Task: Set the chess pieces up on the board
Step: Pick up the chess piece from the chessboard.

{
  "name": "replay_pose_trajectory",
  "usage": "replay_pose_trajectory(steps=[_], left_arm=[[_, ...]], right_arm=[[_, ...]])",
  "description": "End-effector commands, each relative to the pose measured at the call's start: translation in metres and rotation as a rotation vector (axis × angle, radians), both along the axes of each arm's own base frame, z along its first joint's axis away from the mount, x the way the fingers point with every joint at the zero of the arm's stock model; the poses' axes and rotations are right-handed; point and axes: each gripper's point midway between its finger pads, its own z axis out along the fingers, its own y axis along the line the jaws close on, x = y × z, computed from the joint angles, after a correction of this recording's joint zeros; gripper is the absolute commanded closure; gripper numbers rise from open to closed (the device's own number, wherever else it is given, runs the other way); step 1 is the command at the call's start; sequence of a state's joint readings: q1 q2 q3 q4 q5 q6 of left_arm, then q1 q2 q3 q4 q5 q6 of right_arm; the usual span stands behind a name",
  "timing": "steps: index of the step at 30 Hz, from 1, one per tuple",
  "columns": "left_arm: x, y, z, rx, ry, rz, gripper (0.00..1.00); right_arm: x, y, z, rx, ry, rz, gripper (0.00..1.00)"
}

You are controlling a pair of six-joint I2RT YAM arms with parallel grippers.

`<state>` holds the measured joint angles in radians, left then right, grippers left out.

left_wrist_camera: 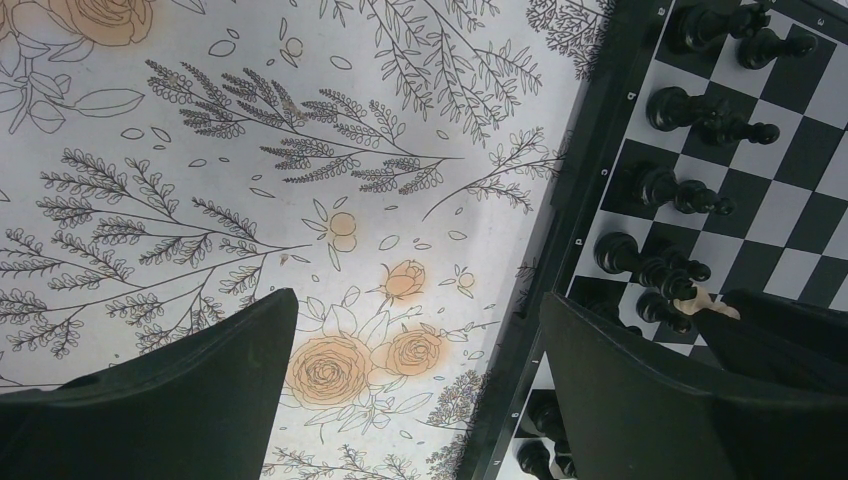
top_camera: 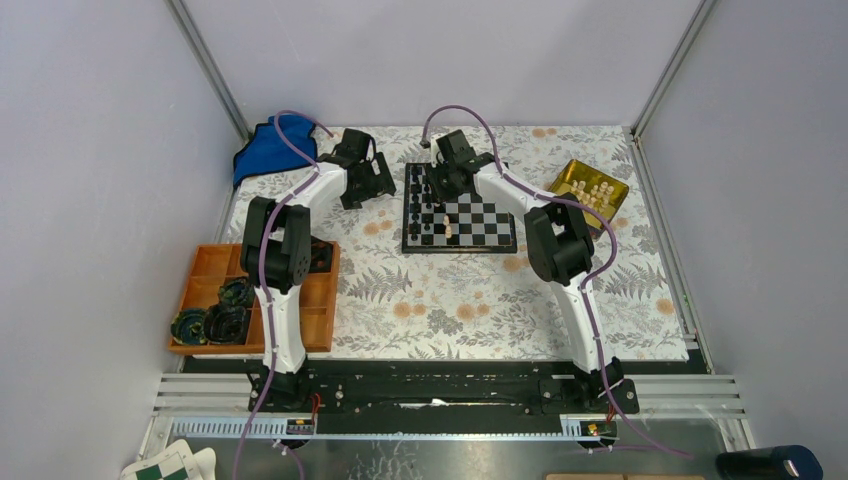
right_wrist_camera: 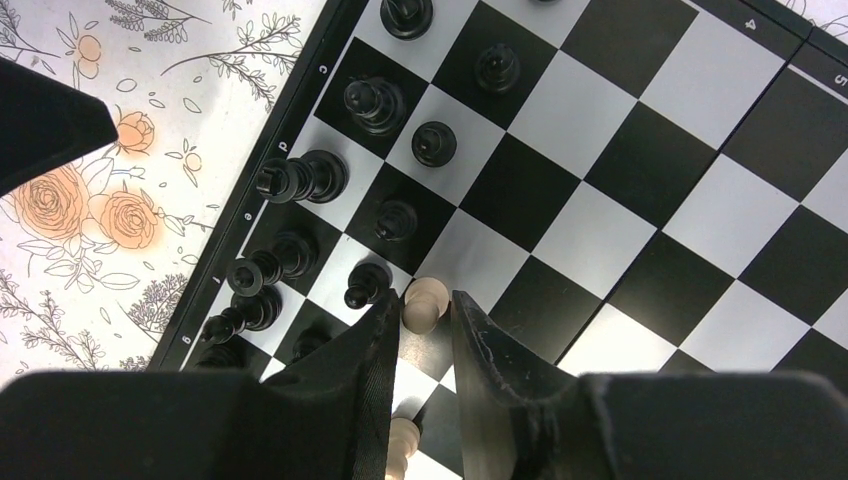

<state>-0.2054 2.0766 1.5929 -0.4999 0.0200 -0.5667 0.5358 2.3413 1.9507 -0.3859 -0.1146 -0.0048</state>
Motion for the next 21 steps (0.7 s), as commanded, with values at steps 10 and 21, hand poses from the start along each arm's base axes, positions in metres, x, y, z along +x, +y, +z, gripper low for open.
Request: replay_pose_trajectory(steps=[10,21], left_arm=[[0.011,-0.004,0.015,-0.034,-0.063,0.001,0.01],[0.010,-0.003,0.020,-0.031,-0.073,0.004,0.01]], right_arm=[[0.005,-0.006,0.025,-0.015,-0.060,-0.012,0.89],[0.019,-0.022,0.058,-0.072,-0.163,-0.058,0.94]])
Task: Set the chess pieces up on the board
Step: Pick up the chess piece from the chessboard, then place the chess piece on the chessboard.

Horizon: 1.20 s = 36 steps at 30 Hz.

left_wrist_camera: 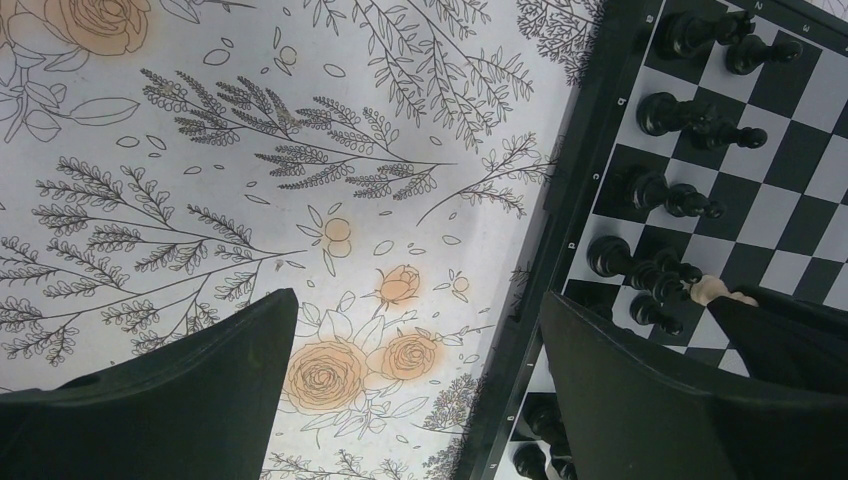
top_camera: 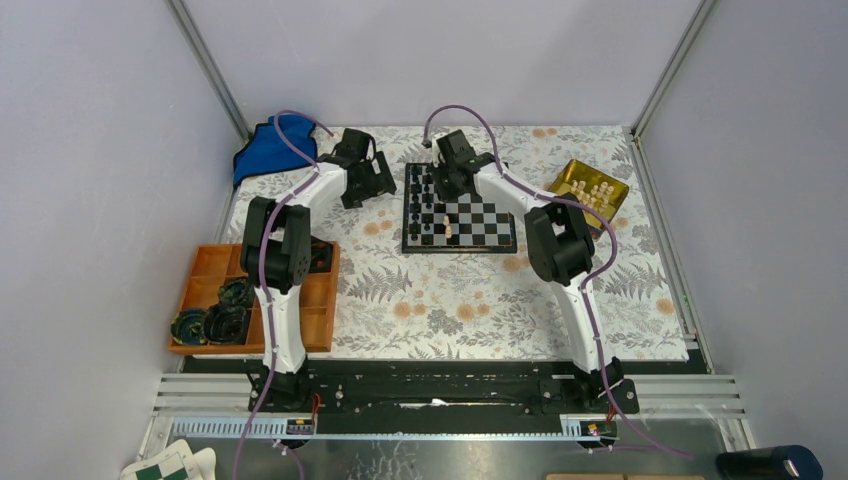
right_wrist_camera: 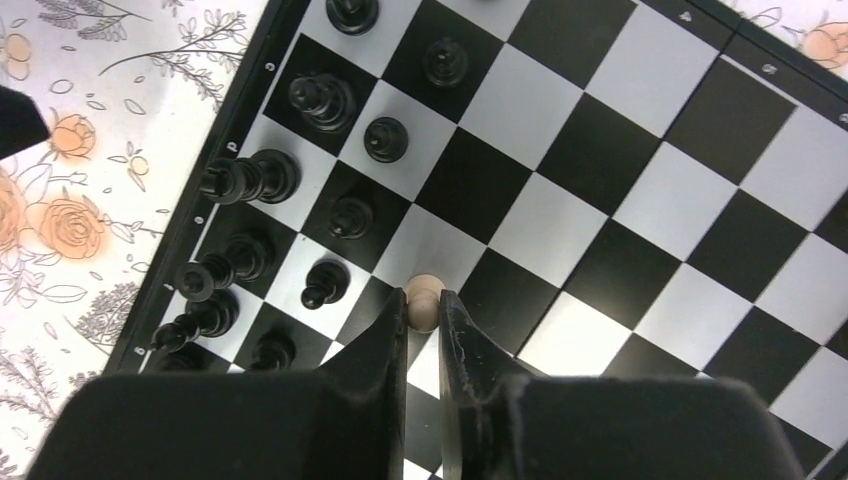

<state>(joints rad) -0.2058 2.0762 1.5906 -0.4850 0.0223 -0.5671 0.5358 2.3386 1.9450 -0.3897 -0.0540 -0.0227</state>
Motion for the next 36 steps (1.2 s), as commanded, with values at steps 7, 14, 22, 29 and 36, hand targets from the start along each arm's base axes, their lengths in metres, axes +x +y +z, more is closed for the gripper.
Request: replay_pose_trajectory(steps=[7,14,22,29,36], left_arm=[[0.004,-0.003,0.020,-0.025,-0.063,0.003,0.01],[0.003,-0.007,0.020,-0.024,-0.063,-0.008,0.01],[0.003,-0.009,0.020,-0.015,-0.066,-0.014,0.01],[0.004,-0.008,0.022,-0.010,-0.067,-0.014,0.01],[0.006,-0.009,0.022,-0.010,-0.067,-0.016,0.01]], right_arm=[[0.036,-0.051,0.073,-0.065,-0.169,-0.143,0.96],[0.055,-0.097,0.075,-0.078,-0.169,-0.250,0.96],[0.071,-0.123,0.070,-0.076,-0.163,-0.307,0.97],[0.079,-0.122,0.063,-0.059,-0.152,-0.308,0.97],[0.084,-0.121,0.059,-0.058,-0.145,-0.308,0.97]])
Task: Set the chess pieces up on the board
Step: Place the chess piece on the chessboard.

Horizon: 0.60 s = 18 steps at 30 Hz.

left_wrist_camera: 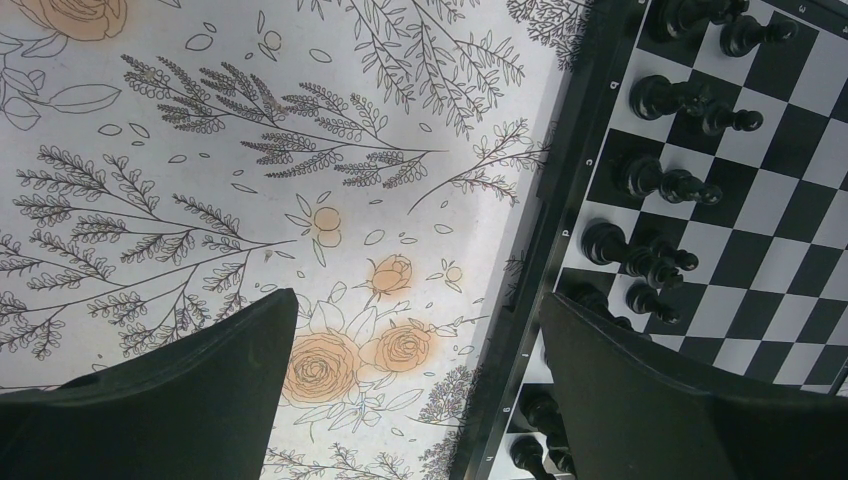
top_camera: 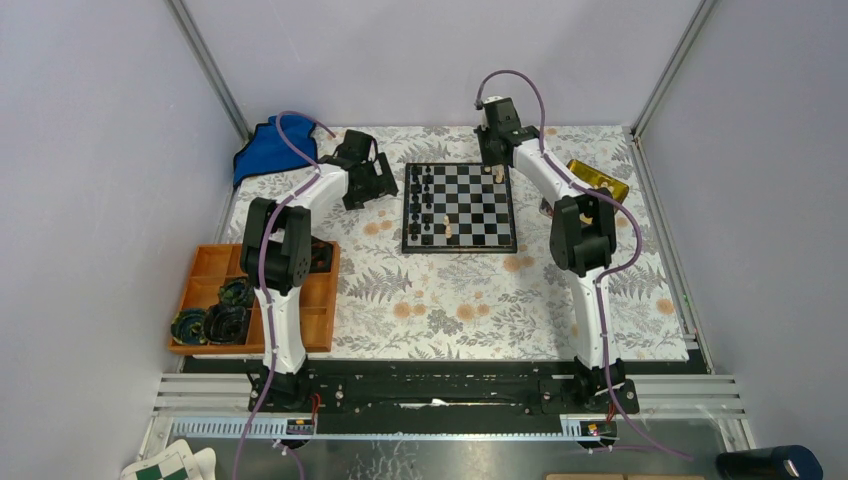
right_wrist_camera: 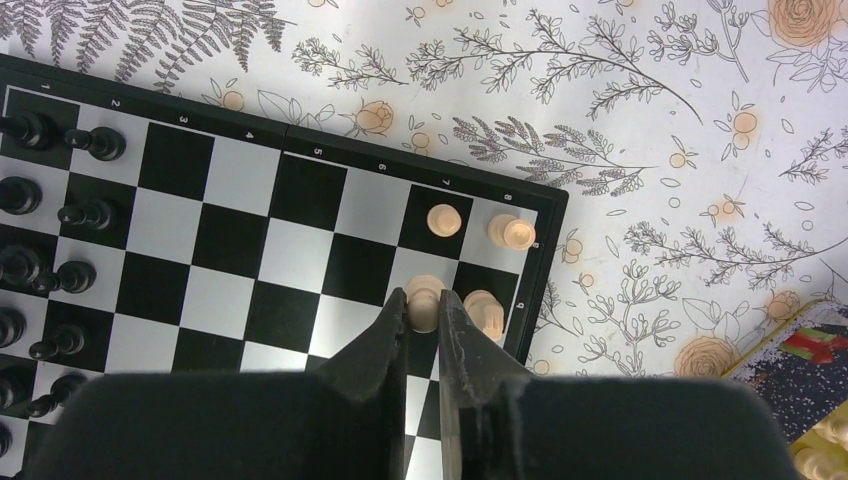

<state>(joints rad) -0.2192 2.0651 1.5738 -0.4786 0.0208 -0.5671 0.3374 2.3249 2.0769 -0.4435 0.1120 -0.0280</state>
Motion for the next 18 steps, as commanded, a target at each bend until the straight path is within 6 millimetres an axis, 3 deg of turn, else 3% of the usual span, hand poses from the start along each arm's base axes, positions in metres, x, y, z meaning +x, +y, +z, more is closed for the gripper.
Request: replay_pose_trajectory(steps=[1,18], left_arm=[[0.010,-0.003,0.022,-0.011,-0.065,-0.004,0.01],[0.011,-0.004,0.016,-0.011,-0.054,-0.007,0.01]], right_arm=[[0.006,0.003,0.006,0.019,-0.007,-0.003,0.96],[0.002,0.003,-0.018,0.027,0.042,0.000,0.96]])
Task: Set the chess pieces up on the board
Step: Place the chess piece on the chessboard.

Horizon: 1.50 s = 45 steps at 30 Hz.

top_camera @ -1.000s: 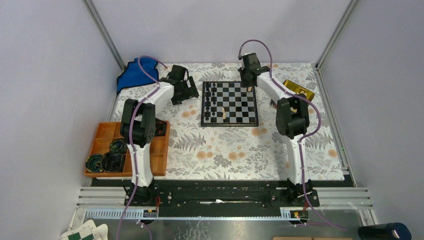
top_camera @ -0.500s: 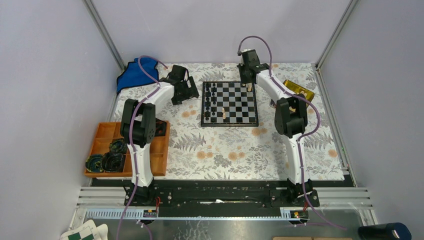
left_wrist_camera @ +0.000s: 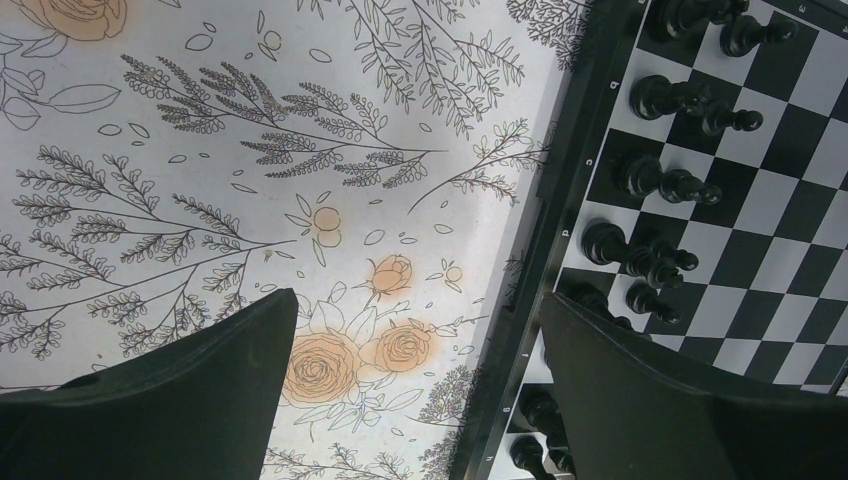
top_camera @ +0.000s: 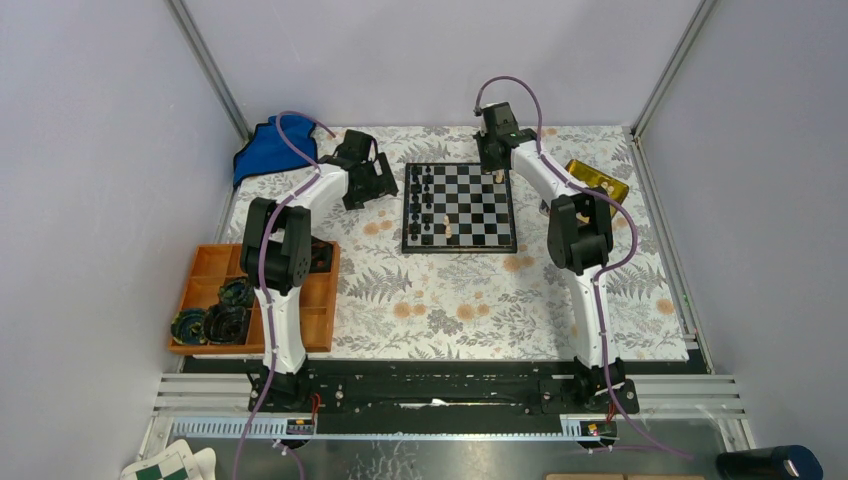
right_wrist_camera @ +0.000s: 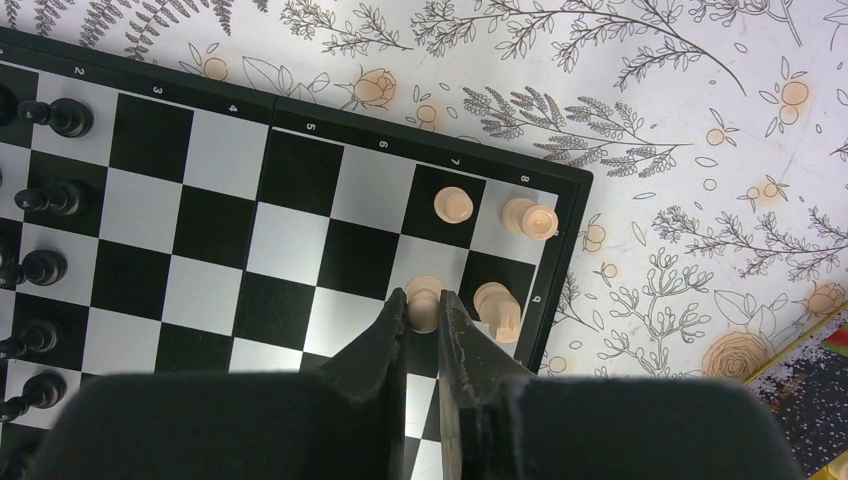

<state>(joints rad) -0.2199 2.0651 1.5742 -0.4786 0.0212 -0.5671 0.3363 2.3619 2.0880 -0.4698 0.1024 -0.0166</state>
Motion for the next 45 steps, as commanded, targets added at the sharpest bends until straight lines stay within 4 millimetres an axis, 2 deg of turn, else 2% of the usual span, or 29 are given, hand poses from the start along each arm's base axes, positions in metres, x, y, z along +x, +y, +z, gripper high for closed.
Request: replay_pose_trajectory(steps=[1,21,34,40,45], left_arm=[[0.010,-0.004,0.014,-0.010,-0.050,-0.006,0.01],[0.010,-0.003,0.004,-0.002,-0.031,-0.004,0.01],[0.009,-0.003,0.002,-0.001,-0.026,-0.004,0.01],[0.010,-0.003,0.003,-0.002,-0.029,-0.004,0.01],[0.010,-0.003,0.005,-0.004,-0.033,-0.005,0.01]], right_arm=[[0.007,0.003,0.002,0.030,-0.010,0.001,0.96],[0.006,-0.001,-0.020,0.023,0.025,-0.002,0.94],[0.005,0.000,-0.026,0.026,0.038,0.002,0.81],[0.007,-0.001,-0.021,0.029,0.026,0.000,0.68],[0.011,-0.001,-0.008,0.032,-0.001,-0.004,0.65]])
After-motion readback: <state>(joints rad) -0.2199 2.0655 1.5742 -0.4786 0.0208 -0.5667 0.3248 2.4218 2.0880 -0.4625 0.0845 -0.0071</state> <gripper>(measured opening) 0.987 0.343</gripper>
